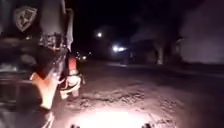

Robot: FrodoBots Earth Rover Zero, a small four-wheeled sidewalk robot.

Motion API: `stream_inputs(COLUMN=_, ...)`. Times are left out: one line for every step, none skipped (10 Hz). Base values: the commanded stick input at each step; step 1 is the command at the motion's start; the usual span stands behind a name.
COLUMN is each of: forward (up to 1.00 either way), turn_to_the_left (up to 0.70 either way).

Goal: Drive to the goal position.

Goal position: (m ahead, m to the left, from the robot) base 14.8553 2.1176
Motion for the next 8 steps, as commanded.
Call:
stream_inputs(forward=0.7, turn_to_the_left=0.0)
stream_inputs(forward=0.7, turn_to_the_left=0.0)
stream_inputs(forward=0.7, turn_to_the_left=0.0)
stream_inputs(forward=0.7, turn_to_the_left=0.0)
stream_inputs(forward=0.7, turn_to_the_left=0.0)
stream_inputs(forward=0.7, turn_to_the_left=0.0)
stream_inputs(forward=0.7, turn_to_the_left=0.0)
stream_inputs(forward=0.7, turn_to_the_left=0.0)
